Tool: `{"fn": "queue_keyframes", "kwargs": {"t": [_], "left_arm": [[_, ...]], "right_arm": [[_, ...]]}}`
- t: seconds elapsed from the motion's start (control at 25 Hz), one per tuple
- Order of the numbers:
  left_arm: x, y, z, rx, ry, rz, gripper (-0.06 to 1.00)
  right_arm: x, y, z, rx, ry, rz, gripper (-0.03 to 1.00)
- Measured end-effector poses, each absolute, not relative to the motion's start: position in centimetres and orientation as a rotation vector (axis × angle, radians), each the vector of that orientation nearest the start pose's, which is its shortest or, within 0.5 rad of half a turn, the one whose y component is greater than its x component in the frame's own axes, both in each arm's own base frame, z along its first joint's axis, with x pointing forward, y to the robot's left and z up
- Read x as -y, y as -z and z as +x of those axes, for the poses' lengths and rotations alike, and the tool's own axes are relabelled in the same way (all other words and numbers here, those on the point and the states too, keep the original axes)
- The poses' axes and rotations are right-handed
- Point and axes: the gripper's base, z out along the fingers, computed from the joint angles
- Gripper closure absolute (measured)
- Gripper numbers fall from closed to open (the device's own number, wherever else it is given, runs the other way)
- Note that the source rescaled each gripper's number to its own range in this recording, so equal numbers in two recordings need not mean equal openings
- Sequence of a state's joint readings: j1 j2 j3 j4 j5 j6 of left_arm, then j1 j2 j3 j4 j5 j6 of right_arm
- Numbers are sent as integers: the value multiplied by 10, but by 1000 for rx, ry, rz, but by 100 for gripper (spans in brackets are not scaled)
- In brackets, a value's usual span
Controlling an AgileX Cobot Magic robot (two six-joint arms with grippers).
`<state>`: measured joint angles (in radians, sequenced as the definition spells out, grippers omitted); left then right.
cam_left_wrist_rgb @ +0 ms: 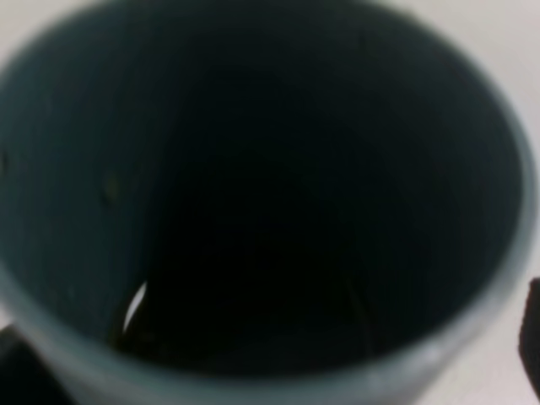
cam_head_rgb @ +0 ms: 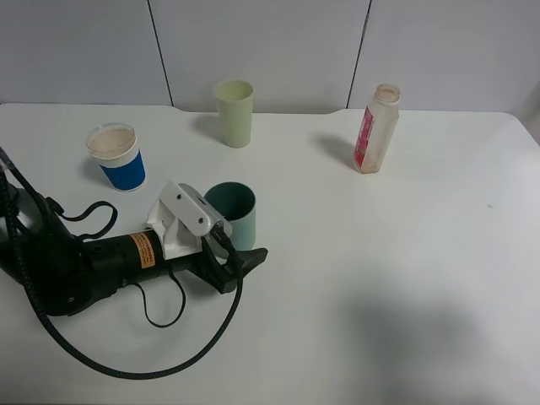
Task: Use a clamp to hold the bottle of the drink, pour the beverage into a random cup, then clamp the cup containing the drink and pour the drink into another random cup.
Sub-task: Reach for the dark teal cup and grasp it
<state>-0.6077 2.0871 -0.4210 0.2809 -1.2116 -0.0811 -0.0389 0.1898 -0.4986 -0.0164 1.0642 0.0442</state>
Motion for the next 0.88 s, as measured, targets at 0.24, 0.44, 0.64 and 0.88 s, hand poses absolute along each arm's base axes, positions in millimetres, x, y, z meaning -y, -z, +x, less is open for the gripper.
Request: {"fn": "queue_keyframes", "kwargs": {"t": [0.24,0.44,0.64,0.88], "left_arm": [[180,-68,218,-1809,641,774,-3],[185,-63,224,-1809,641,775,-3],[188,-57,228,-1811,642,777,-2],[188,-56,229,-1811,643,778,59]], "right_arm": [[2,-275,24,-2237,18,92,-3],[2,-275,24,-2237,18,92,-3],[2,-275,24,-2237,18,92,-3],[2,-275,24,-2237,17,92,-3]]}}
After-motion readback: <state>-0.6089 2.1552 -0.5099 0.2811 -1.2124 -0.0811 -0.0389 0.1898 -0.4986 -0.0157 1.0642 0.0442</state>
